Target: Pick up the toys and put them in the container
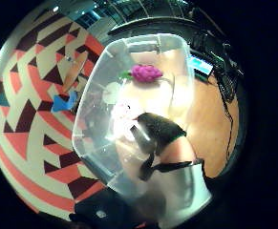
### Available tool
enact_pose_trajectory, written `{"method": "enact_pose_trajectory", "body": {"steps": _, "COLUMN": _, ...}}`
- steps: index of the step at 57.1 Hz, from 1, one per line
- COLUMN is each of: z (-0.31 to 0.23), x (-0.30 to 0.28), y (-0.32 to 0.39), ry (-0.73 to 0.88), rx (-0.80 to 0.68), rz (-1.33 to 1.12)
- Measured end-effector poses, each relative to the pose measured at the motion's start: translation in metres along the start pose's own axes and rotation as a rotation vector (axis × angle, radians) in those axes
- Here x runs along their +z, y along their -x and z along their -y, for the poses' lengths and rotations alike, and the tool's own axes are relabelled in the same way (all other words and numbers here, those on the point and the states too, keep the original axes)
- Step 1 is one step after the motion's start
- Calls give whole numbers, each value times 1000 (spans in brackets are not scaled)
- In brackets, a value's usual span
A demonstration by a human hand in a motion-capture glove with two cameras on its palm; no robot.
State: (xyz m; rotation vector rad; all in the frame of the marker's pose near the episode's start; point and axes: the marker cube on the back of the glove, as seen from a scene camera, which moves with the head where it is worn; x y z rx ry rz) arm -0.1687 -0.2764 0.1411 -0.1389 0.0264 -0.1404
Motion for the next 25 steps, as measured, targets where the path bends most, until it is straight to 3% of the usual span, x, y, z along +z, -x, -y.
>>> {"method": "enact_pose_trajectory", "body": {"steps": 25, "z": -47, "x": 1, "y": -100, "ry": 8, "rx": 109, "rz": 29}}
